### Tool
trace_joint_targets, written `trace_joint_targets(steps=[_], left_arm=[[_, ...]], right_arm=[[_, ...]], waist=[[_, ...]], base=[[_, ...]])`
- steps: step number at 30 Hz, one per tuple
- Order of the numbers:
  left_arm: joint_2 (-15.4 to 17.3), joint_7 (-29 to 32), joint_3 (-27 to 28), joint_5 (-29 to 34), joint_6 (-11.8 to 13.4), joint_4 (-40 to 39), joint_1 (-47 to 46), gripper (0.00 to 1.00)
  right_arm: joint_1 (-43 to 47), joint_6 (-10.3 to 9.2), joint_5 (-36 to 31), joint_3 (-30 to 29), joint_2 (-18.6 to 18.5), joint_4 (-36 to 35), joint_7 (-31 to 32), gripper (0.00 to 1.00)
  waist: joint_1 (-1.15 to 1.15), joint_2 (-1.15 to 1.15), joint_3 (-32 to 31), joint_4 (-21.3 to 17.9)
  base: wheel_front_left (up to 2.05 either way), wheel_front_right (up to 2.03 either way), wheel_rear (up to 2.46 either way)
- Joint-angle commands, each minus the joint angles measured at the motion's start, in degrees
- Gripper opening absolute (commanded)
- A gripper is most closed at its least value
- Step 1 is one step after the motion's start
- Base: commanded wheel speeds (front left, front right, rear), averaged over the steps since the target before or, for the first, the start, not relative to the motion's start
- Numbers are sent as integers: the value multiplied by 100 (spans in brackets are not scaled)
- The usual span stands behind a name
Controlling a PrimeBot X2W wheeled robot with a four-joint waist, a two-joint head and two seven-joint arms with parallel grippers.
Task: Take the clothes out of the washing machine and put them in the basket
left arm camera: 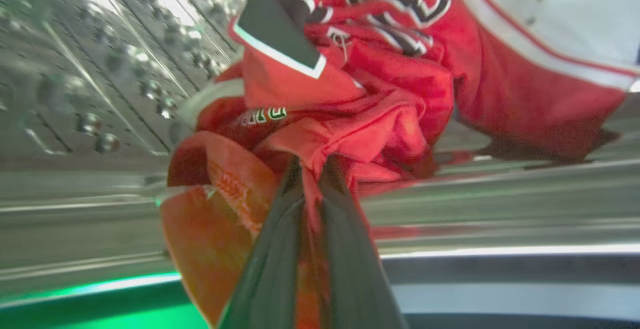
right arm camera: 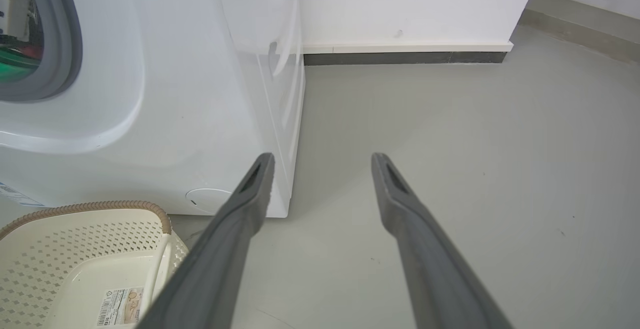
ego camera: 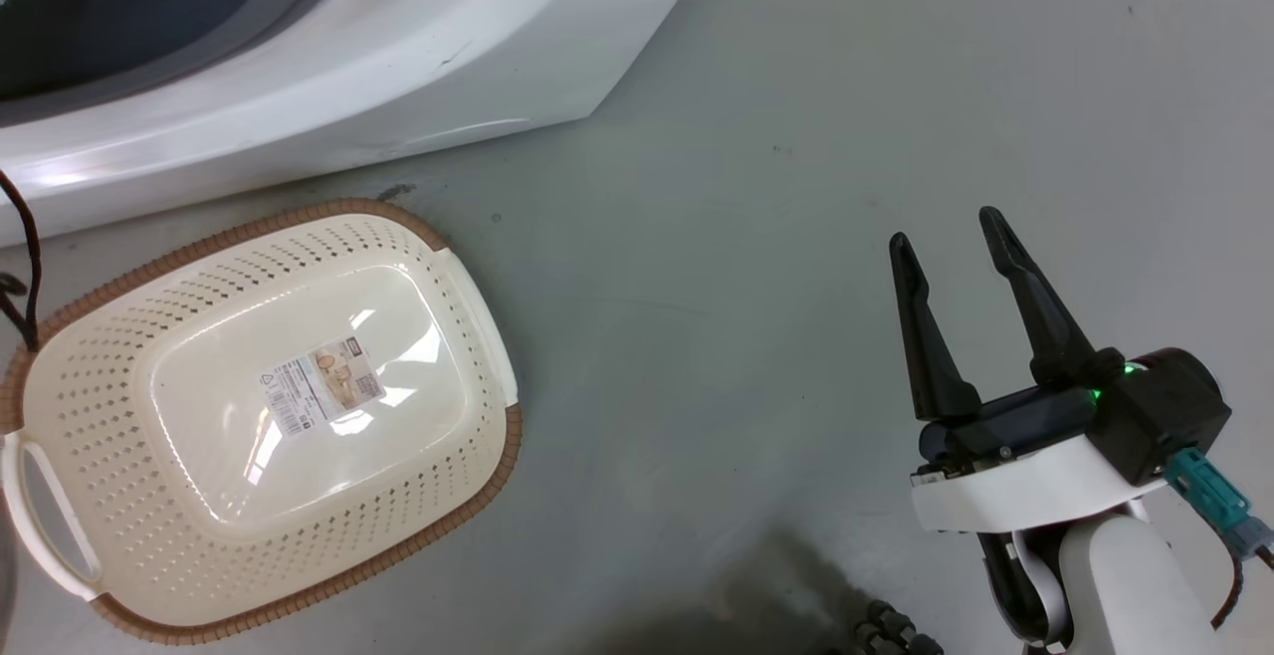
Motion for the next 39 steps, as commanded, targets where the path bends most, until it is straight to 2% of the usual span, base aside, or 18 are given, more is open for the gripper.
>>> trace_joint_targets(steps=[1,6,13,16,20,30,39], left_arm=[[10,-223,-1,-30,36,-84,109,0],[-82,-1391,28,-98,103,-268,583,0],[-396,-3068,130,-336,131,-187,1321,0],[-522,-3540,166,-430,90,-123,1594,0],[-711,-3732,242,-541,82,-280,1999,0],[-1107,-3746,655,-654,125,-1661,3316,0],[-1275,-3741,795,-513,-40,-2614,4518,0]], right_arm=[[-85,-2,-5,-1,5,26,7,100],[-82,-2,-25,-47,4,71,11,100],[81,-2,-121,-151,4,111,100,100],[169,-3,-155,-182,2,122,168,100],[305,-2,-187,-258,2,106,250,100],[648,-3,-183,-415,2,91,431,100],[959,-2,-68,-442,2,106,479,100]], waist=[[-1,0,-62,12],[-1,0,-344,74],[-1,0,-909,287],[-1,0,-1180,397],[-1,0,-1520,569],[-1,0,-2370,920],[-1,0,-3053,977]], base=[[0,0,0],[0,0,0],[0,0,0],[0,0,0],[0,0,0],[0,0,0],[0,0,0]])
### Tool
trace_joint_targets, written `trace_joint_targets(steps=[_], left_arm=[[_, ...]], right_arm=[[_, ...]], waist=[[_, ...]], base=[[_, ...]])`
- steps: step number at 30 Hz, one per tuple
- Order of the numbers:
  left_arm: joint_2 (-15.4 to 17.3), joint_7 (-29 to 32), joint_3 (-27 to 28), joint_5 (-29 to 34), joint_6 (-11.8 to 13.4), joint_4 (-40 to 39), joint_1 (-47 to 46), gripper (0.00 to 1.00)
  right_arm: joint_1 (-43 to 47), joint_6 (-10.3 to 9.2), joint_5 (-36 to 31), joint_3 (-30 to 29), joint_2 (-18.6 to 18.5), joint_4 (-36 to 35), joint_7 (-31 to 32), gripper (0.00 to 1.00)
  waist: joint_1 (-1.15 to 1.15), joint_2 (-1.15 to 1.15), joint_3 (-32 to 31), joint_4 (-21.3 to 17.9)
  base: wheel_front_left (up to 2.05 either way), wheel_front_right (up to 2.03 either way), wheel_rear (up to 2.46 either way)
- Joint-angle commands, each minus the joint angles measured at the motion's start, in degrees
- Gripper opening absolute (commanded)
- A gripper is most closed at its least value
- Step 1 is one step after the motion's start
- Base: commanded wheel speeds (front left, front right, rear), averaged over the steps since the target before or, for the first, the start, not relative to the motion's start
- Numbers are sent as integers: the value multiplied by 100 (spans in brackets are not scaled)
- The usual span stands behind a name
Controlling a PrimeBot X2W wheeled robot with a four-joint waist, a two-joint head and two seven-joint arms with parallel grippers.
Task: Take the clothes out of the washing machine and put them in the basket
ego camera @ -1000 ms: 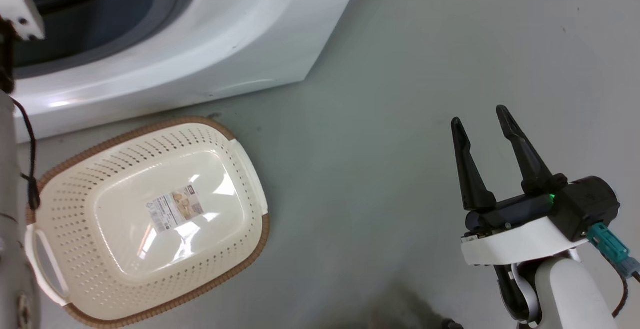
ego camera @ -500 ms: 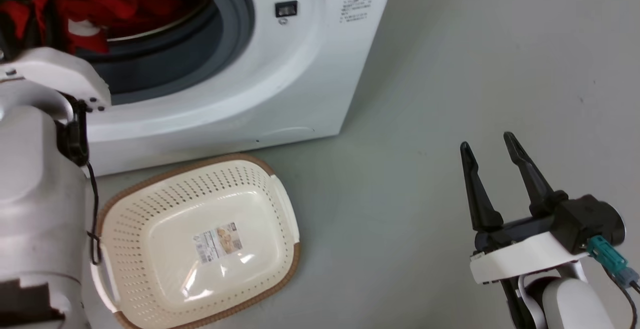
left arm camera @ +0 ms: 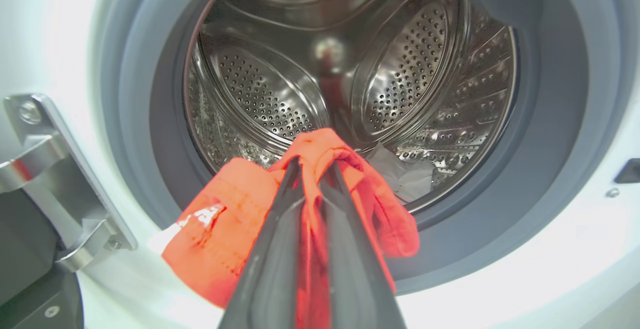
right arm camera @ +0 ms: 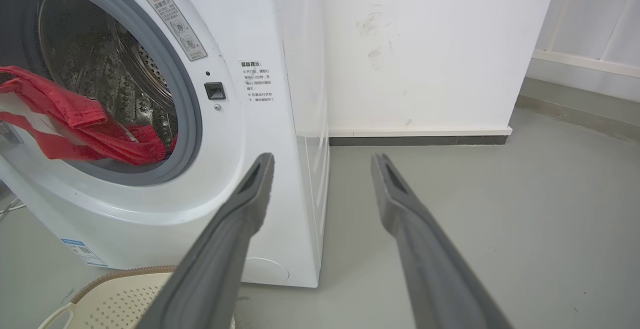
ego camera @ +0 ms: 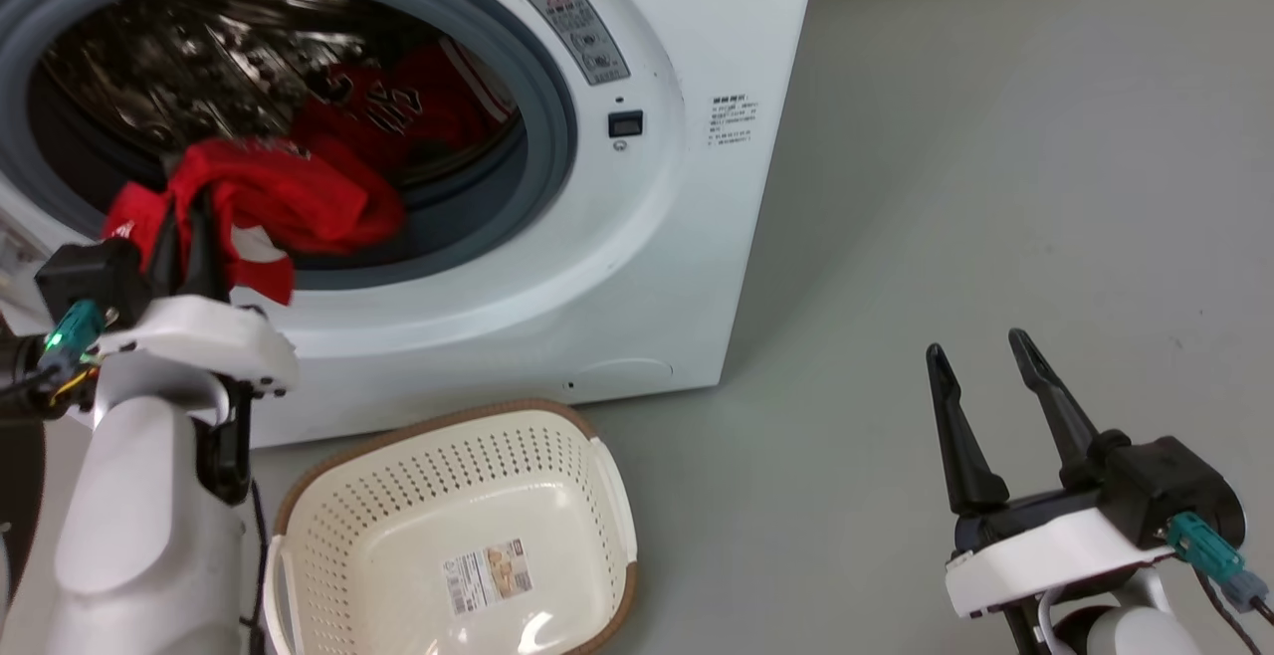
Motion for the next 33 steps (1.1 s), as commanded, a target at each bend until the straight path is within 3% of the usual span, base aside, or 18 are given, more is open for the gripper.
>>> trace_joint_targets(steps=[1,12,21,26,33], left_arm=[[39,-16,88,-7,-37,-233,195,0],[-619,-16,140,0,58,-2369,2063,0],[-906,309,43,-176,224,-3759,3555,0],[-1011,482,-96,-324,296,-3771,4073,0],[-1063,287,-284,-531,287,-2728,3803,0]], right_arm=[[105,-2,36,-8,0,-10,18,100],[505,-2,45,-61,0,-151,147,100],[682,-2,-18,-69,1,-301,261,100],[574,-2,-48,-1,2,-422,311,100],[257,-2,-60,133,2,-534,290,100]], waist=[[2,0,-225,46],[2,0,-642,145],[2,0,-647,356],[2,0,-360,461],[2,0,482,360]], base=[[0,0,0],[0,0,0],[0,0,0],[0,0,0],[0,0,0]])
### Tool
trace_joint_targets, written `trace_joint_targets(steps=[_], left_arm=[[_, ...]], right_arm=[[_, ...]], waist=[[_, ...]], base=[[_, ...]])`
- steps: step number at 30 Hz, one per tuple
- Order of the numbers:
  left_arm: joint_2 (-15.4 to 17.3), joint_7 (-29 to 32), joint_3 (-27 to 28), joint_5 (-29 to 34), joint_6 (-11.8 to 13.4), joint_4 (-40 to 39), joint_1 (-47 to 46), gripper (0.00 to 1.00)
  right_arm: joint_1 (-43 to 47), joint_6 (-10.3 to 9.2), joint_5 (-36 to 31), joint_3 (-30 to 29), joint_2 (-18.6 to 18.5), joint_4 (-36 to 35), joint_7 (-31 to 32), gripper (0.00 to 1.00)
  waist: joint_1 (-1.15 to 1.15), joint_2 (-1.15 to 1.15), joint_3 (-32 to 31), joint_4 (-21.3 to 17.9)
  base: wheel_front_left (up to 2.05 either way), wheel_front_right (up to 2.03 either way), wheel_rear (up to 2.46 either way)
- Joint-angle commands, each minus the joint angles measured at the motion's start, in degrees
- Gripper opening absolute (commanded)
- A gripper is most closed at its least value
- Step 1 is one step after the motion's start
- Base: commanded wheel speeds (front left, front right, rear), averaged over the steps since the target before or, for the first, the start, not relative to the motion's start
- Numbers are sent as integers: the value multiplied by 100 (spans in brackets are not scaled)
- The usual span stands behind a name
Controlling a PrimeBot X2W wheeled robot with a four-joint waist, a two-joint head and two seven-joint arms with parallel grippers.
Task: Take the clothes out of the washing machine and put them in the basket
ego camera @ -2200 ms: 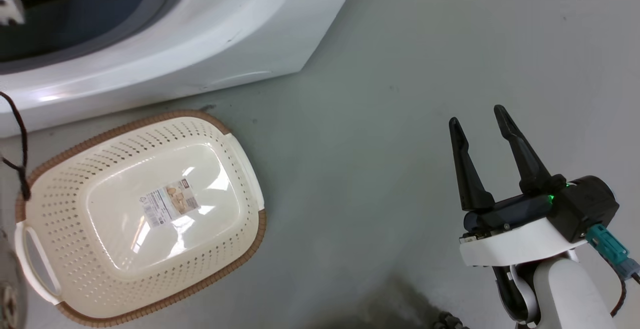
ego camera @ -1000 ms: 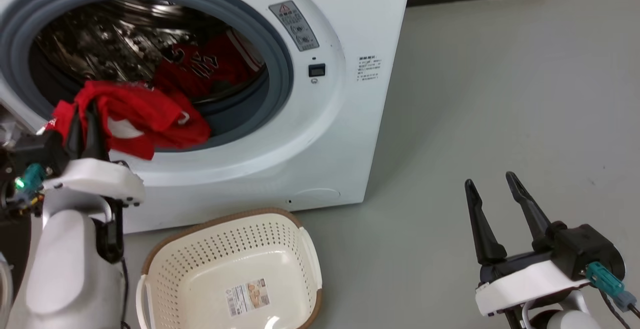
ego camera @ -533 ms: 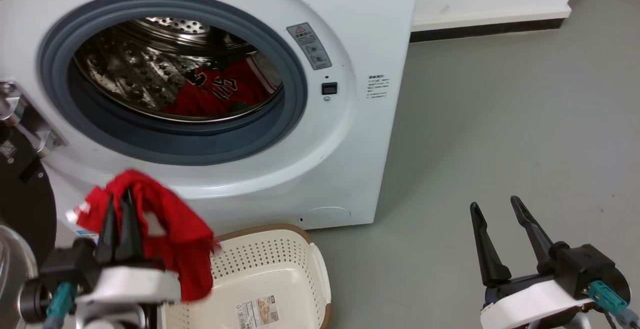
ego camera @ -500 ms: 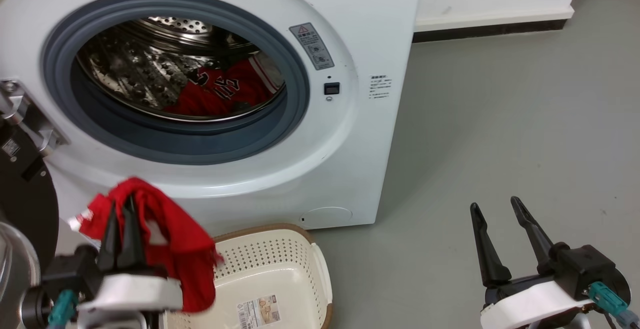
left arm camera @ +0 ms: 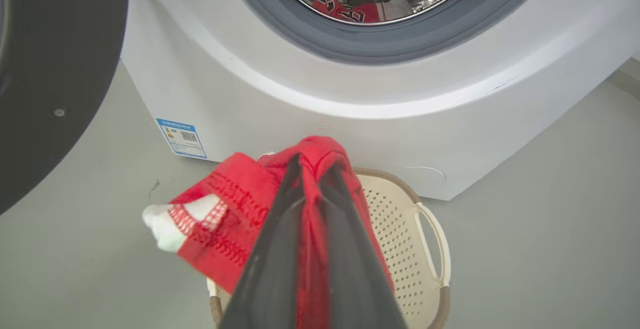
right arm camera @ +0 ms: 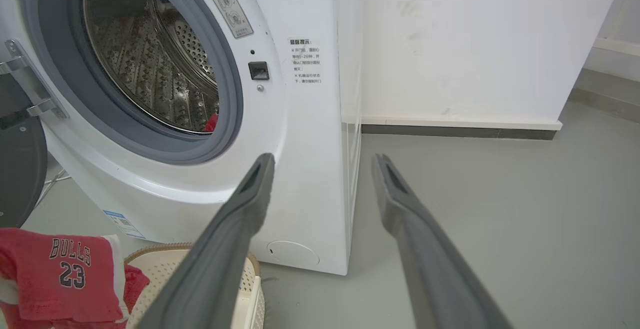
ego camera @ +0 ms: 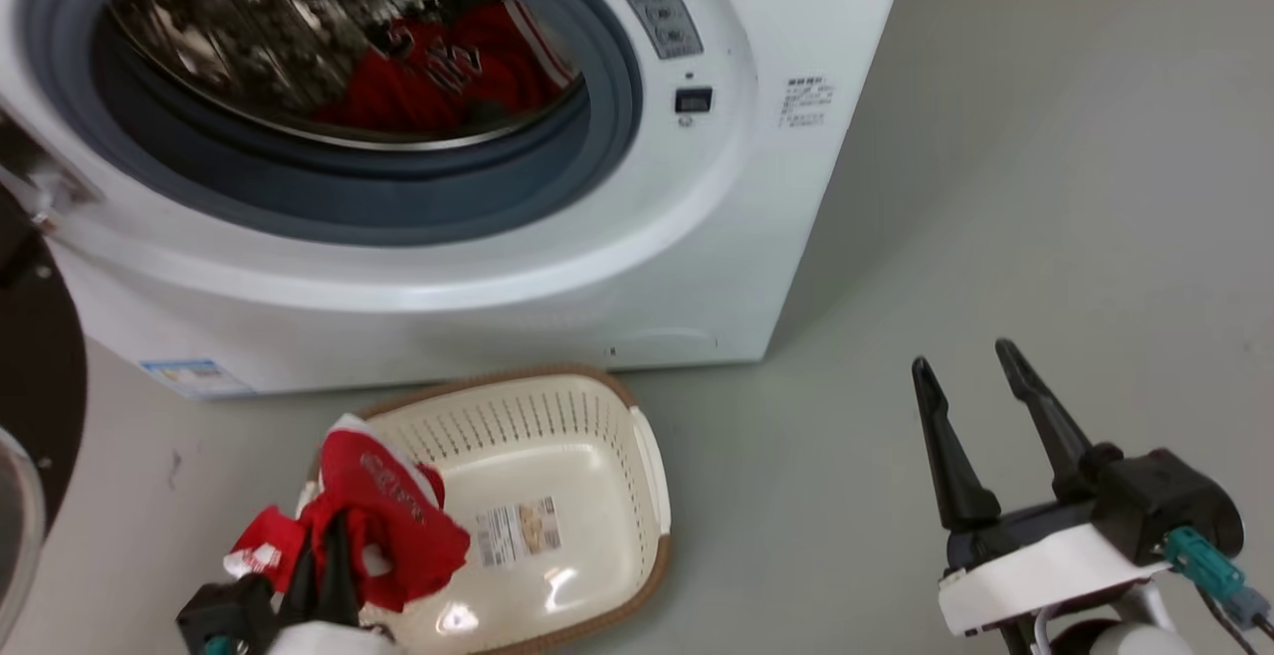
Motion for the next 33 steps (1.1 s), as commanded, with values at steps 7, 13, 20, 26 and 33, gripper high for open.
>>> trace_joint_targets(steps=[7,13,20,26,33], left_arm=[[77,-211,-41,-86,-151,1459,-1325,0],[241,-293,17,-122,-209,2893,-2444,0],[443,-309,86,-198,-241,4361,-3490,0],[529,-299,166,-308,-196,5345,-4035,0],[544,-318,210,-425,-172,5990,-4375,0]], right_arm=[[-532,-2,-43,124,5,-55,-107,100],[-921,-3,-18,258,5,-27,-220,100],[-1223,-2,11,321,5,75,-390,100],[-1385,-2,49,393,5,202,-492,100],[-1492,-2,77,405,5,301,-554,100]], waist=[[0,0,1422,-204],[0,0,2252,-410],[0,0,2912,-602],[0,0,3150,-680],[0,0,3234,-707]], base=[[0,0,0],[0,0,0],[0,0,0],[0,0,0],[0,0,0]])
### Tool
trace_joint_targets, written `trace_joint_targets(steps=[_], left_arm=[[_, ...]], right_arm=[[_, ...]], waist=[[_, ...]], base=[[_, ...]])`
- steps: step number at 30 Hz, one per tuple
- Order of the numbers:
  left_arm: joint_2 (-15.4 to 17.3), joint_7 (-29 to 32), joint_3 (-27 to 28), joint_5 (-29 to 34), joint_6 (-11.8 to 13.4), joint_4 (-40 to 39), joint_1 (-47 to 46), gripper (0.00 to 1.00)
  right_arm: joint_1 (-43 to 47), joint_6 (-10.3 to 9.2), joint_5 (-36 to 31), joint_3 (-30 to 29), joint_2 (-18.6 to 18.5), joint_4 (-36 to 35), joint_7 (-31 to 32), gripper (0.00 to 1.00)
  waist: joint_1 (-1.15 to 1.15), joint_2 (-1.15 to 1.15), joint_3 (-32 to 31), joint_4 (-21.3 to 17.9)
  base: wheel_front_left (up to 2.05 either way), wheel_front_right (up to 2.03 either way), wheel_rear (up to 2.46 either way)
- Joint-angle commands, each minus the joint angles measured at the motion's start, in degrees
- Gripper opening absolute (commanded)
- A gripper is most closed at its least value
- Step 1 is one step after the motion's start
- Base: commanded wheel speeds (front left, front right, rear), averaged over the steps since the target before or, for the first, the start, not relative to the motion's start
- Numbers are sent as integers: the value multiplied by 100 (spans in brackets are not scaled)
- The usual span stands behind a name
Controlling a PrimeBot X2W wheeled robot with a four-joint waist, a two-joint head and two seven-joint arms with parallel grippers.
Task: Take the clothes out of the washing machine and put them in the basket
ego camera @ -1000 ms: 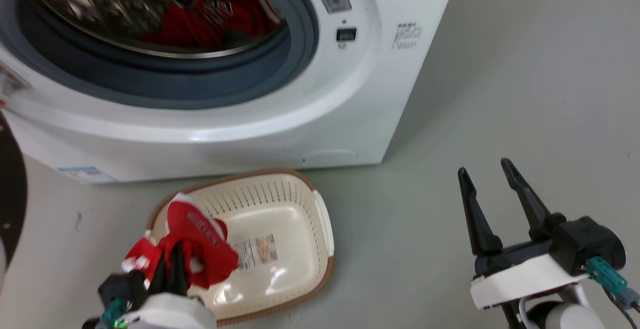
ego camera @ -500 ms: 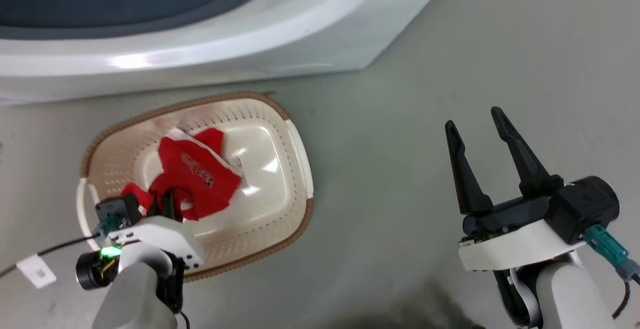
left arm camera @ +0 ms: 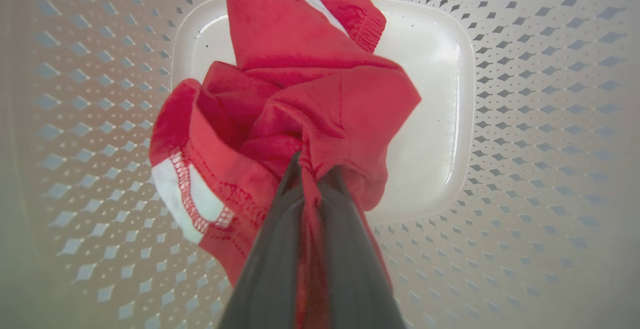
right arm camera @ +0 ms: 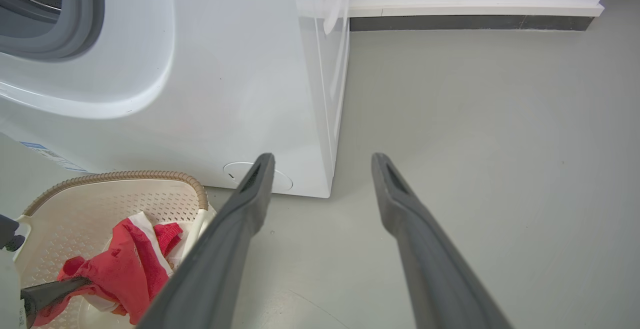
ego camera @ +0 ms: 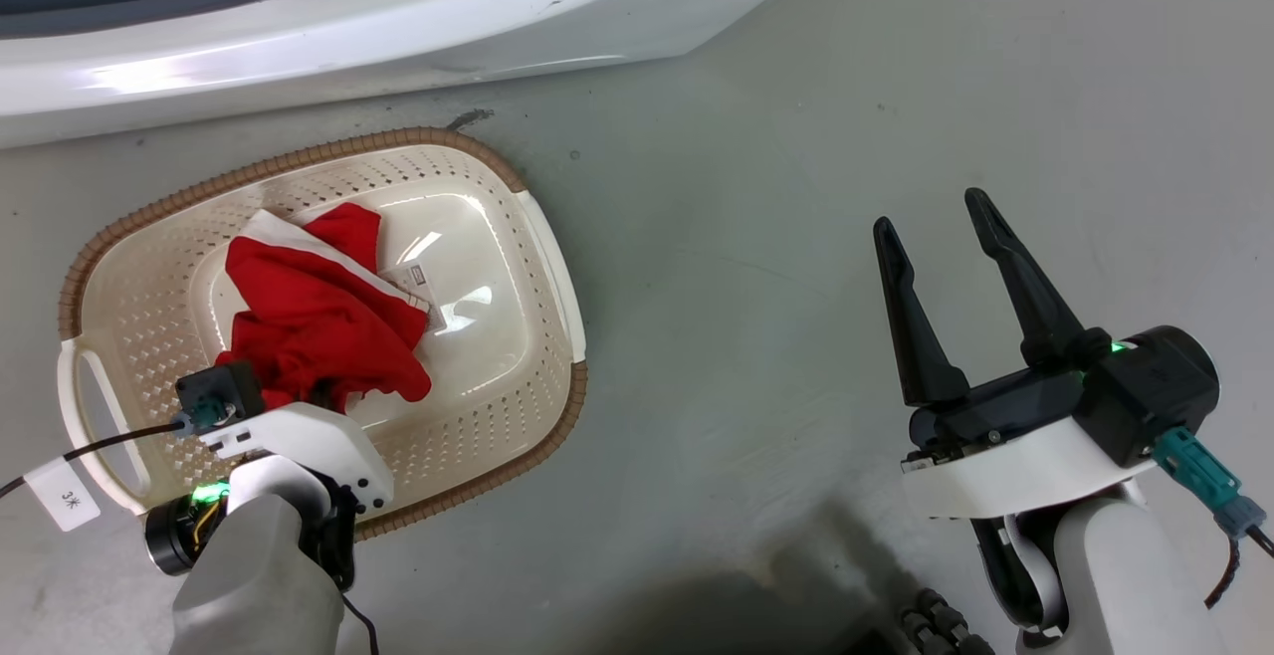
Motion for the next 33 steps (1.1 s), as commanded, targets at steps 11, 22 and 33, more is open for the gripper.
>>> trace_joint_targets(steps=[11,22,33], left_arm=[[-195,-40,38,-4,-40,-226,537,100],[-548,-37,230,225,18,-1915,1914,100],[-600,-38,12,383,88,-3769,2630,100]], right_arm=[[104,-3,-146,-144,3,330,1,100],[648,-2,-201,-414,3,300,236,100],[1025,-2,-234,-603,3,34,443,100]], waist=[[-1,0,-1180,243],[-1,0,-2557,509],[-1,0,-3078,665]], base=[[0,0,0],[0,0,0],[0,0,0]])
